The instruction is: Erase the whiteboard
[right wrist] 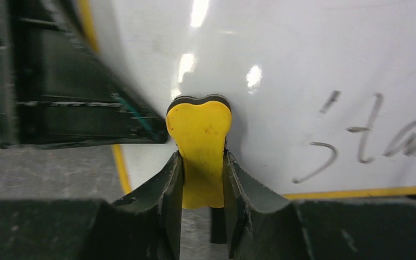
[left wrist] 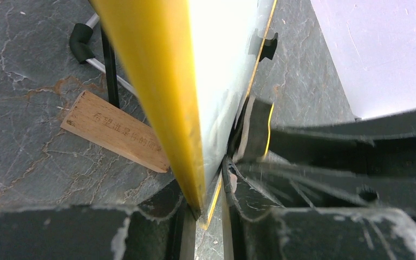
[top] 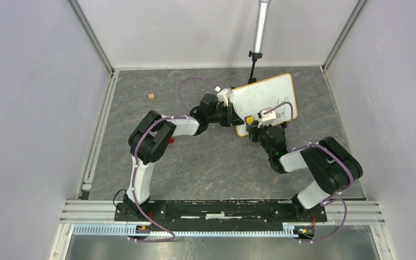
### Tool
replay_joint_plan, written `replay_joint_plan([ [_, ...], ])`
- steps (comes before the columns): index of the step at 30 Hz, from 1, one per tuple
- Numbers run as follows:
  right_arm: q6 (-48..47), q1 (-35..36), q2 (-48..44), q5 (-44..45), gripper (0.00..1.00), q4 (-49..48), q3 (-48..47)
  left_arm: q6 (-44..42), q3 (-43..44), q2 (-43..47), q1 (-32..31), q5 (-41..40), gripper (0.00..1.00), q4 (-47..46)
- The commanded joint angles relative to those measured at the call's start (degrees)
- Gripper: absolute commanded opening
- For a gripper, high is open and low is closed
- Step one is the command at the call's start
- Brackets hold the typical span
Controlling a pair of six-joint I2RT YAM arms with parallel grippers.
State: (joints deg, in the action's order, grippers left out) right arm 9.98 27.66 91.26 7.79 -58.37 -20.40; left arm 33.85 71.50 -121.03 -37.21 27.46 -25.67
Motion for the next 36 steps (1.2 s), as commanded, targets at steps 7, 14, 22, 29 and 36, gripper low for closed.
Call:
replay_joint_plan([
  [7, -2.2, -5.9, -0.2, 1.4, 0.19, -4.2, 1.9, -1.2, 0.5, -1.0, -0.3, -0.5, 0.02, 5.6],
  [14, -4.9, 1.1, 1.2, -0.8, 0.19, -2.8, -1.3, -0.8, 0.7, -1.2, -0.3, -0.2, 0.02, 5.3],
  [22, 2.9, -6.9, 0.4, 4.7, 0.19, -0.5, -1.9, -3.4, 0.8, -0.1, -0.3, -2.0, 0.02, 8.5],
  [29, 8.2, -13.9, 1.5, 1.5, 0.2, 2.1, -1.7, -4.2, 1.8, -0.1, -0.3, -2.1, 0.02, 10.9],
  [36, 10.1, -15.0, 1.7, 3.2, 0.2, 4.2, -2.8, -4.4, 1.4, 0.4, -0.3, -2.1, 0.02, 10.8],
])
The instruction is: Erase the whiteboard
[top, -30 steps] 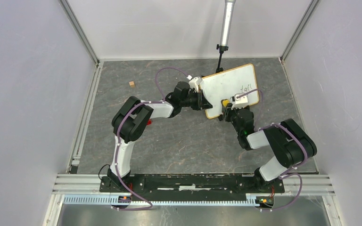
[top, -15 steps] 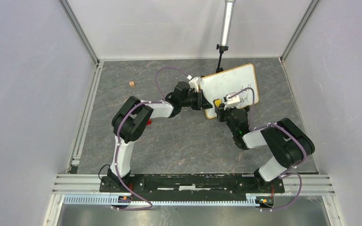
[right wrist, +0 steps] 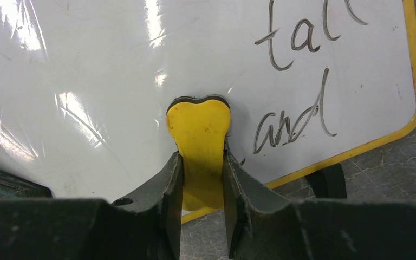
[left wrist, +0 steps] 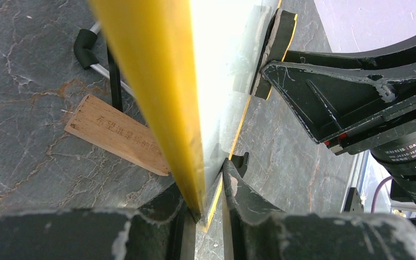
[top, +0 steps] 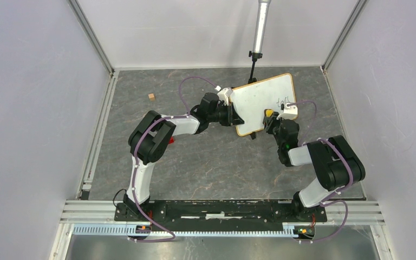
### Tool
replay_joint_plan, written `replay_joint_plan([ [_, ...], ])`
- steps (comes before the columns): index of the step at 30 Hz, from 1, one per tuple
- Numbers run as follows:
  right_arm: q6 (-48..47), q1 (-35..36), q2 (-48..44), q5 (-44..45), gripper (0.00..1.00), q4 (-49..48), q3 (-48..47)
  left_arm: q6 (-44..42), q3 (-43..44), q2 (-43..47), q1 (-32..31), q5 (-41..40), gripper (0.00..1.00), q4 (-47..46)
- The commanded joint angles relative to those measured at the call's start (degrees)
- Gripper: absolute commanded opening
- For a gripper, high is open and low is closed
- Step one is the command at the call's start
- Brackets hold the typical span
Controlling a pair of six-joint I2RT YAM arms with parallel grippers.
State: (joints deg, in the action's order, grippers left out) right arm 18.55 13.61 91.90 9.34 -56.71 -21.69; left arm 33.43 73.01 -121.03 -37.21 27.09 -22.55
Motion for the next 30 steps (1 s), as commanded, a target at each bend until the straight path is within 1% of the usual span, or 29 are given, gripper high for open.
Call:
replay_joint_plan([
  [1, 1.5, -1.0, 1.1, 1.3, 0.2, 2.6, -1.6, -3.9, -0.2, 0.3, -0.3, -1.6, 0.02, 7.5],
  [4, 0.7, -0.1, 1.6, -0.8, 0.2, 1.6, -1.0, -3.5, -0.2, 0.1, -0.3, -1.3, 0.02, 7.0],
  [11, 0.4, 6.7, 0.9, -3.6, 0.22, -4.0, 1.6, -2.6, -0.1, -0.4, -0.3, -0.4, 0.02, 6.1],
  [13, 1.6, 5.8, 1.4, -3.4, 0.22, -5.2, 1.0, -2.6, -0.3, -0.3, -0.3, -0.6, 0.02, 6.2],
  [15, 4.1, 3.4, 2.1, -3.3, 0.22, -5.9, 1.2, -2.8, -0.4, -0.3, -0.3, -1.1, 0.02, 6.4],
  [17, 6.4, 0.8, 2.7, -5.2, 0.22, -8.8, 2.6, -2.8, -0.3, -0.3, -0.3, -1.3, 0.02, 6.4],
  [18, 6.7, -0.4, 2.7, -5.5, 0.22, -9.7, 3.1, -2.8, -0.2, -0.3, -0.3, -1.2, 0.02, 6.4],
  [21, 5.9, -3.3, 1.8, -5.6, 0.22, -8.1, 2.6, -2.7, -0.2, -0.2, -0.3, -1.0, 0.02, 6.3],
  [24, 5.9, -4.5, 2.6, -5.7, 0.22, -8.7, 1.8, -2.7, -0.3, -0.2, -0.3, -1.0, 0.02, 6.2],
  [27, 4.9, -4.8, 3.9, -6.3, 0.22, -5.9, -1.2, -2.5, -0.2, -0.5, -0.4, -0.9, 0.02, 6.2],
  [30, 5.2, -5.0, 4.2, -6.4, 0.22, -6.0, -2.0, -2.5, -0.1, -0.6, -0.3, -0.8, 0.02, 6.3],
])
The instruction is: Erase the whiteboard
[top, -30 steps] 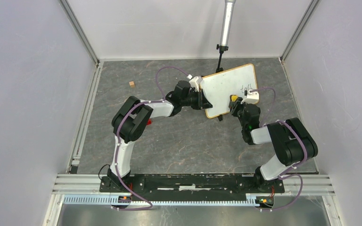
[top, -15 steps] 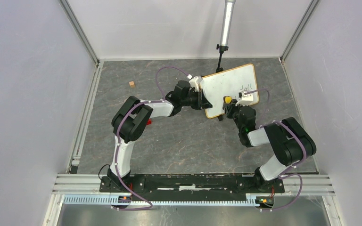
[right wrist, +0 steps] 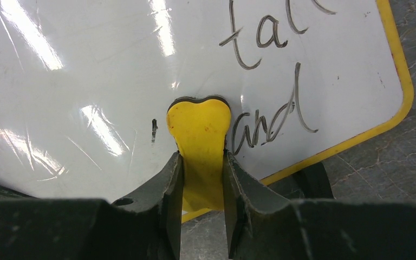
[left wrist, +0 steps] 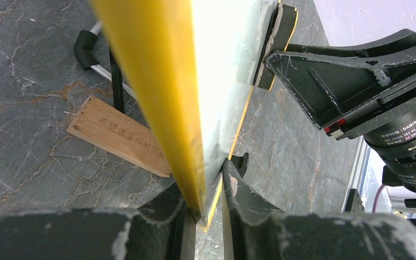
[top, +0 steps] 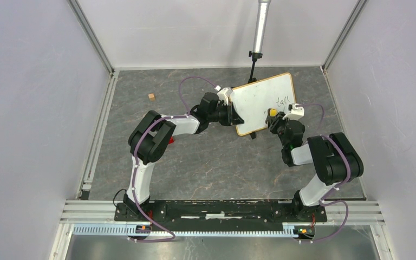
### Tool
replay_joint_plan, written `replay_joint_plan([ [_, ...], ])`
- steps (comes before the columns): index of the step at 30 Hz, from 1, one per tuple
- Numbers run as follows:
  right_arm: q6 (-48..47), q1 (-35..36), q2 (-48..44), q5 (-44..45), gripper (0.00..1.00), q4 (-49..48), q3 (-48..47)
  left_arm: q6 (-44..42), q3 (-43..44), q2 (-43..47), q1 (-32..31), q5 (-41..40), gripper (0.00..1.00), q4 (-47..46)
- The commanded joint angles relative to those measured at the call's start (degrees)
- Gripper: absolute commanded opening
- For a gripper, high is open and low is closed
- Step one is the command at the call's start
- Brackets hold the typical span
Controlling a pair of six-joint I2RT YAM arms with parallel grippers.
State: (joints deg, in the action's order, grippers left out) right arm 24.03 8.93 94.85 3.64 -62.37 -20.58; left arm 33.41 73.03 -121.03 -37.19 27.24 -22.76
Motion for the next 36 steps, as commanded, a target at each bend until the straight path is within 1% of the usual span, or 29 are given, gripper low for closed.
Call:
replay_joint_plan([
  [1, -0.1, -0.4, 1.3, -0.7, 0.22, -0.3, -3.3, -2.5, -0.1, -0.6, -0.3, -0.9, 0.02, 6.4],
  [5, 1.0, 0.7, 1.3, -0.4, 0.22, -0.5, -4.4, -2.4, 0.1, -0.8, -0.3, -0.7, 0.02, 6.5],
  [11, -0.2, 6.1, 0.1, 1.8, 0.23, 0.2, -6.9, -2.2, 0.5, -1.4, -0.3, -0.4, 0.02, 6.9],
  [15, -0.3, 6.6, 1.1, 1.6, 0.23, 1.4, -10.1, -2.0, 0.6, -1.3, -0.3, -0.3, 0.02, 7.1],
  [17, -1.0, 6.5, 2.1, 2.6, 0.23, 3.8, -13.0, -2.0, 0.5, -1.4, -0.3, -0.3, 0.02, 7.1],
  [20, -1.2, 4.6, 3.2, 2.6, 0.23, 6.2, -15.6, -2.0, 0.6, -1.6, -0.3, -0.3, 0.02, 7.2],
  [23, -0.8, 2.0, 2.9, 2.9, 0.23, 6.7, -13.8, -2.2, 0.9, -1.5, -0.4, -0.3, 0.02, 7.5],
  [26, 0.0, -1.6, 2.8, 3.1, 0.23, 10.0, -12.9, -2.2, 0.9, -1.3, -0.4, -0.2, 0.02, 7.6],
  [29, 0.4, -4.1, 2.6, 2.6, 0.23, 11.2, -11.5, -2.4, 0.7, -1.1, -0.3, -0.4, 0.02, 7.6],
  [32, 0.7, -5.3, 2.3, 2.2, 0.23, 11.9, -10.0, -2.3, 0.9, -1.2, -0.4, -0.3, 0.02, 7.6],
  [36, -1.1, -4.9, 0.7, 1.3, 0.23, 12.8, -8.9, -2.2, 0.9, -1.2, -0.4, -0.4, 0.02, 7.6],
])
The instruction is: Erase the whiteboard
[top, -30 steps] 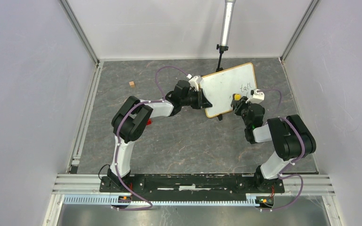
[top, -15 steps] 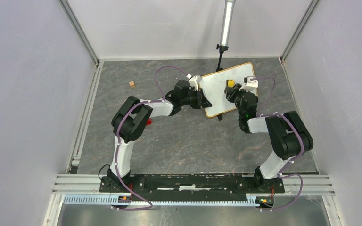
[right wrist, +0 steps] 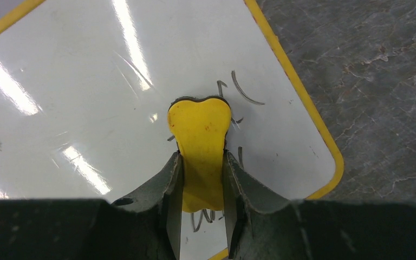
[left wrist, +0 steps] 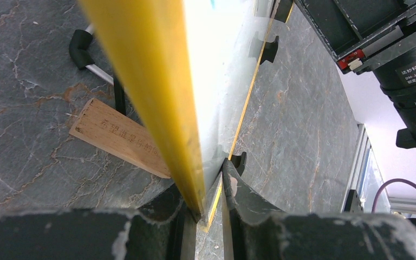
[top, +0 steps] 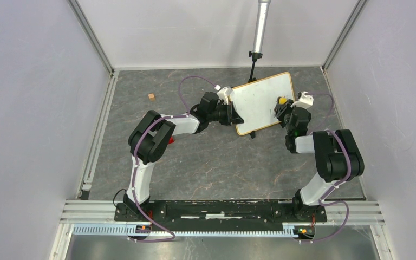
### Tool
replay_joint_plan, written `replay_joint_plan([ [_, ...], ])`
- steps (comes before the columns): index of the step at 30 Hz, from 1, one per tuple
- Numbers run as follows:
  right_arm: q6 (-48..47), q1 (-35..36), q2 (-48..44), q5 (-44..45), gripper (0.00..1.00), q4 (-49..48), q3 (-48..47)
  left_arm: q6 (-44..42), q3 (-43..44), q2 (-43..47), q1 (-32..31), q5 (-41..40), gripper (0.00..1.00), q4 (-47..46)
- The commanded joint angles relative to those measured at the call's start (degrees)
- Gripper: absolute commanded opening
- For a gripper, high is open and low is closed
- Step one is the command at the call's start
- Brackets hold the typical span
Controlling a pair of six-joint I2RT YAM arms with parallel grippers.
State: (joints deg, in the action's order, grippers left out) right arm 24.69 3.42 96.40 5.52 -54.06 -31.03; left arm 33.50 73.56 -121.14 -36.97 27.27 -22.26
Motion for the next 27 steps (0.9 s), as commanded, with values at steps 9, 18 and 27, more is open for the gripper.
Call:
replay_joint_plan([
  [9, -7.4, 9.5, -2.4, -0.2, 0.23, 5.3, 0.0, -2.1, 0.6, -1.4, -0.6, -0.1, 0.02, 7.2],
  [18, -2.1, 2.5, -2.1, -1.1, 0.24, 3.7, 1.8, -2.3, 0.4, -1.1, -0.6, -0.4, 0.02, 7.2],
  [27, 2.8, -5.1, -0.3, -5.3, 0.24, 3.1, 4.1, -2.3, 0.5, -1.0, -0.6, -0.2, 0.02, 7.1],
])
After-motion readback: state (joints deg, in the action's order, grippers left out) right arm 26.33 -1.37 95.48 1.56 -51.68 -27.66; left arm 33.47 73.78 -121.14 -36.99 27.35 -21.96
